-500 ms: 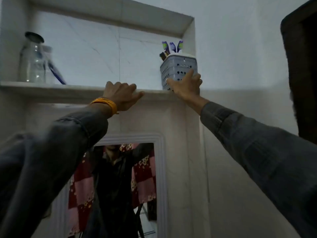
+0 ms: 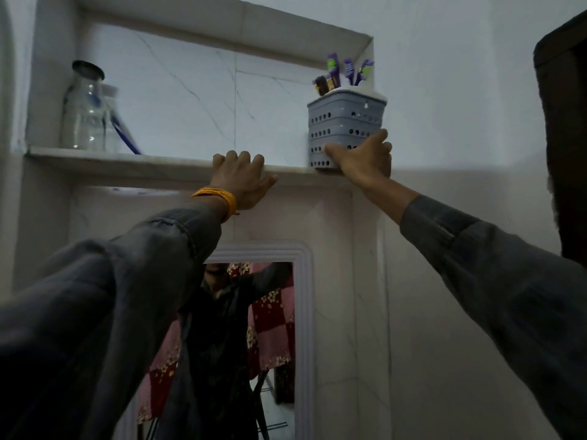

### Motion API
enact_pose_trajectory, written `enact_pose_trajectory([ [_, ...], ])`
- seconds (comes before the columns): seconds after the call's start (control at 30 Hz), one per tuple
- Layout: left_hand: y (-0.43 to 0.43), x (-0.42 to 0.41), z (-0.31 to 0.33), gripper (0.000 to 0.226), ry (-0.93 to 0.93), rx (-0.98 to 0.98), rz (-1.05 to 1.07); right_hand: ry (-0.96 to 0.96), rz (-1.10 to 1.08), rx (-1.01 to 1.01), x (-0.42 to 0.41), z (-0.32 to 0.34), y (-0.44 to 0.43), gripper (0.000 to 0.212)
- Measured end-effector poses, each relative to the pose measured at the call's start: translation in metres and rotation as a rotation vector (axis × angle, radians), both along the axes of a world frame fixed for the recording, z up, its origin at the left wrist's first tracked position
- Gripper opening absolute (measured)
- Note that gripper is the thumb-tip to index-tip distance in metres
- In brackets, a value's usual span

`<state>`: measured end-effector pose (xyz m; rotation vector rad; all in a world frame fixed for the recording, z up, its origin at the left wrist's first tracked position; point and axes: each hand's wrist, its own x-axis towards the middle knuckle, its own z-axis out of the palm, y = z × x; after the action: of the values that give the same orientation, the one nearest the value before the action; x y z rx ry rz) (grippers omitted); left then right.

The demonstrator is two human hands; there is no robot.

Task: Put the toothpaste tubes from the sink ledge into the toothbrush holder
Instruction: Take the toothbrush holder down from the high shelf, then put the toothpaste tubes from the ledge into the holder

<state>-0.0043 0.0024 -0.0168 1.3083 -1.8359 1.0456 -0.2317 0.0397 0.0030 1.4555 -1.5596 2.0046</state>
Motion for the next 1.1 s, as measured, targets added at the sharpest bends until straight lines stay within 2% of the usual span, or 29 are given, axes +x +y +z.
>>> enact_pose_trajectory([
  [0.2, 0.027, 0.011, -0.058, 0.066, 0.072, 0.023, -0.260, -0.024, 0.139, -0.072, -0.005, -0.059, 0.063, 0.106],
  [0.33, 0.053, 0.024, -0.142, 0.062, 0.149, 0.024, -0.372, -0.054, 0.294, 0.035, -0.005, -0.147, 0.090, 0.069],
  [0.43, 0.063, 0.042, -0.226, 0.059, 0.198, 0.099, -0.346, -0.102, 0.360, 0.168, -0.004, -0.245, 0.087, 0.092],
  [0.53, 0.077, 0.059, -0.323, 0.059, 0.300, 0.249, -0.319, -0.160, 0.382, 0.358, 0.005, -0.362, 0.082, 0.102],
  [0.67, 0.102, 0.084, -0.452, 0.067, 0.457, 0.575, -0.205, -0.270, 0.398, 0.600, 0.024, -0.510, 0.102, 0.104],
  [0.77, 0.123, 0.101, -0.532, 0.068, 0.529, 0.798, -0.077, -0.360, 0.399, 0.721, 0.037, -0.603, 0.122, 0.117],
  [0.87, 0.144, 0.108, -0.590, 0.064, 0.566, 0.967, 0.000, -0.417, 0.374, 0.777, 0.044, -0.669, 0.131, 0.132],
  [1.0, 0.157, 0.113, -0.649, 0.052, 0.501, 1.127, 0.090, -0.458, 0.320, 0.904, 0.047, -0.726, 0.132, 0.120],
  [1.1, 0.160, 0.114, -0.680, 0.044, 0.469, 1.209, 0.123, -0.470, 0.305, 0.911, 0.049, -0.755, 0.131, 0.119],
])
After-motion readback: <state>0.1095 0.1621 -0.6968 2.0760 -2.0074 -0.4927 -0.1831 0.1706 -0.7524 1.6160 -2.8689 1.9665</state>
